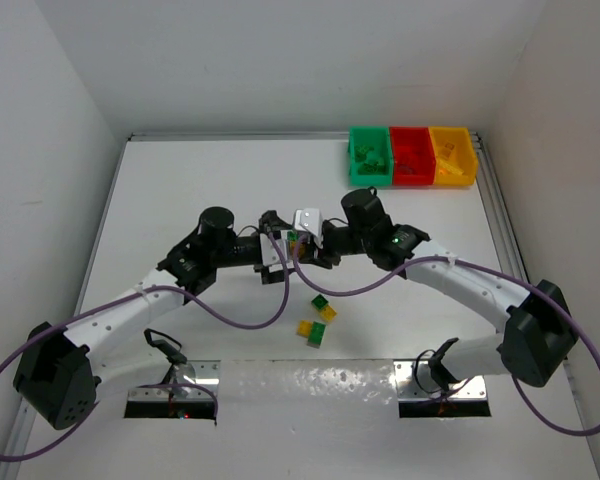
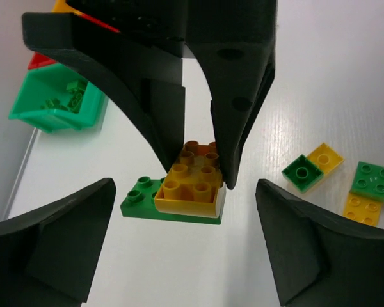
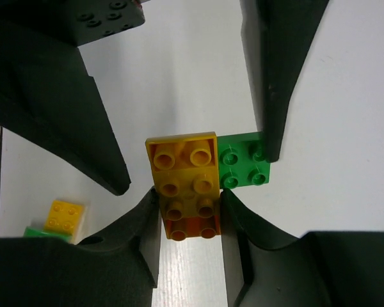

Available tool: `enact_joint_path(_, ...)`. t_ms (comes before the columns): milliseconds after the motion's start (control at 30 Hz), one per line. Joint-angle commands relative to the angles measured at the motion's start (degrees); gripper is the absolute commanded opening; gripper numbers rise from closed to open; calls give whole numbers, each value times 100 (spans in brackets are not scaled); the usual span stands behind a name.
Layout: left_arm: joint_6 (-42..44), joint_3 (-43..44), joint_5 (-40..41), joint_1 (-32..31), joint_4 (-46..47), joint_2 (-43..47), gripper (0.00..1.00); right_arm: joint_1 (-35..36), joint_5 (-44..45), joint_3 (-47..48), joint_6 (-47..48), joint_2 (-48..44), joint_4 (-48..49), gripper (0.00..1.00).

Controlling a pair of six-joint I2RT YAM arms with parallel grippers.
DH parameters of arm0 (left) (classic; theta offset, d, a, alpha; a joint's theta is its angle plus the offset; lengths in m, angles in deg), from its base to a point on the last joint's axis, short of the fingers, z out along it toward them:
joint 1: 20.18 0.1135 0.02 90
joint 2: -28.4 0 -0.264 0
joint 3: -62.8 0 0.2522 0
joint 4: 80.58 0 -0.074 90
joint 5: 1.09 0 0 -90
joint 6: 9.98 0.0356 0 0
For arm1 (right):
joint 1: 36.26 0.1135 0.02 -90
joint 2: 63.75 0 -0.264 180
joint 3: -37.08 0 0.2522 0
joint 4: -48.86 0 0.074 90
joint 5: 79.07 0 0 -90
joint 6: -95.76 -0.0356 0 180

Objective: Sort the legos into containers by color

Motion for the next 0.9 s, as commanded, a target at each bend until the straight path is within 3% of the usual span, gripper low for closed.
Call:
enact_joint_path(0, 24, 139, 182, -54, 404, 10, 93, 31, 19, 256, -463, -43, 12, 0)
enact_joint_path(33, 58, 147, 296, -54, 396, 27, 100, 23, 53, 221, -507, -26, 3, 0)
enact_joint_path(267, 550, -142, 1201, -54, 596, 405, 100, -65, 581, 124, -1192, 44, 135, 0)
enact_joint_path(500, 754, -881, 1475, -54, 1107, 792, 100, -618, -33, 71, -3711, 132, 1452, 0)
enact_joint_path(667, 787, -1171, 1659, -72, 1765, 854, 100, -645, -157, 247, -4725, 229, 1980, 0)
enact_joint_path(767, 710, -1259, 1922, -90, 2327, 775, 95, -637, -297, 264, -5515, 281, 2358, 0)
enact_joint_path(867, 595, -1233, 2020, -98, 2785, 722, 81, -637, -377, 343, -5790, 326, 2429, 0)
